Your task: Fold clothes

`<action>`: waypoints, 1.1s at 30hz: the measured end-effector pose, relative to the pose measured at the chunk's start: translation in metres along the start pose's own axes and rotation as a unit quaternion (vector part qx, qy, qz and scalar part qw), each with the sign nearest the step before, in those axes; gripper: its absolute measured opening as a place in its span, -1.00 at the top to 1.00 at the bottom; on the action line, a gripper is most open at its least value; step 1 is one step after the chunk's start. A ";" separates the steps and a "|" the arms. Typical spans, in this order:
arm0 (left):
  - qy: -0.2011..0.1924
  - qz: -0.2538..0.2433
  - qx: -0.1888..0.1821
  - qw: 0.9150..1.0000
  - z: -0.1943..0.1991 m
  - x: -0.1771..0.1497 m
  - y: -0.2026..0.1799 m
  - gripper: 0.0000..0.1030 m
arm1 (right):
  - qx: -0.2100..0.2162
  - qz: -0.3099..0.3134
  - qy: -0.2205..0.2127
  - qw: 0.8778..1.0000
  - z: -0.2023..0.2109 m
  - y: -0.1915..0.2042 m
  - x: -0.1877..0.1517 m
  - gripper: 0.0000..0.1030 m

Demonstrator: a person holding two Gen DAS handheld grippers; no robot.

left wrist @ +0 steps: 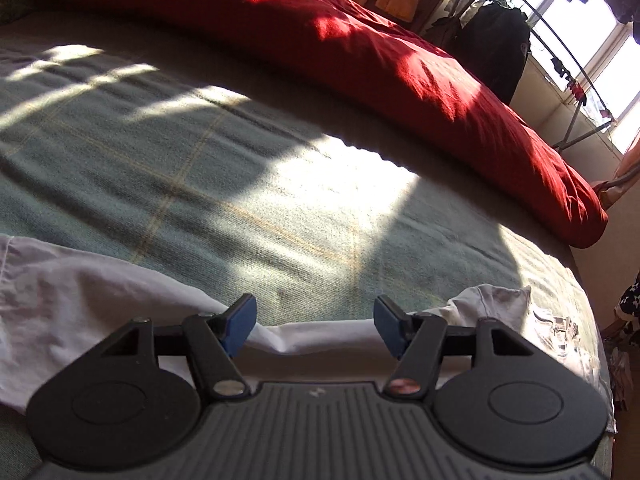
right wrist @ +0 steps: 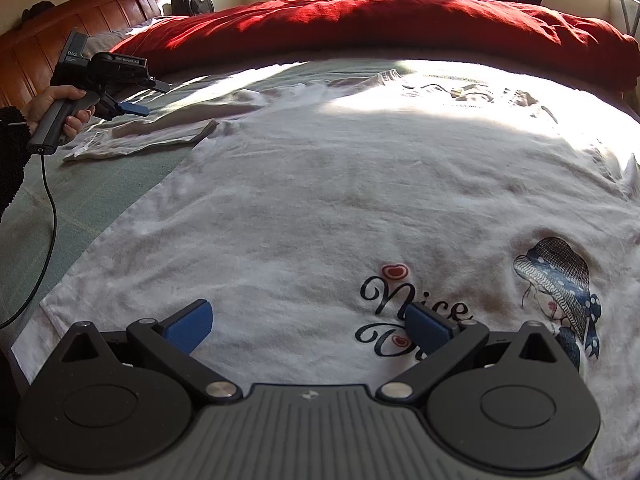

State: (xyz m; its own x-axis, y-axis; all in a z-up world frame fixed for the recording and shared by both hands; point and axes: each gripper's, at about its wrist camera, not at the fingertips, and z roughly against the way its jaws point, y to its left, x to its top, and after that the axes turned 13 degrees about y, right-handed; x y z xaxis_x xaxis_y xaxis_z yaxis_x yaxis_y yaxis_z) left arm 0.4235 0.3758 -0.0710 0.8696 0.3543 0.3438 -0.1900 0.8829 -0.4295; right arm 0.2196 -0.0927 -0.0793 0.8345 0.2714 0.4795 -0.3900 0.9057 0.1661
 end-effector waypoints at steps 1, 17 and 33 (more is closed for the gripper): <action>0.007 0.003 0.004 1.000 -0.001 -0.003 0.002 -0.27 | -0.001 0.001 0.001 1.000 0.000 0.001 0.000 -1.00; -0.056 0.075 0.013 0.996 0.000 -0.005 0.016 -0.38 | -0.029 0.022 0.011 0.999 -0.008 0.009 -0.001 -1.00; -0.026 0.024 0.047 0.998 0.046 -0.068 -0.010 -0.55 | -0.025 0.052 0.015 0.998 -0.007 0.008 -0.002 -1.00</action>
State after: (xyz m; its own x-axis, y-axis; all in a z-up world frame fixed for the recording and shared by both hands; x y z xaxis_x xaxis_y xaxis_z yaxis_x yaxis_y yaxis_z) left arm 0.3454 0.3566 -0.0521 0.8340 0.4110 0.3681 -0.2759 0.8884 -0.3669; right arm 0.2177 -0.0836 -0.0853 0.8019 0.3747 0.4652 -0.4566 0.8867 0.0727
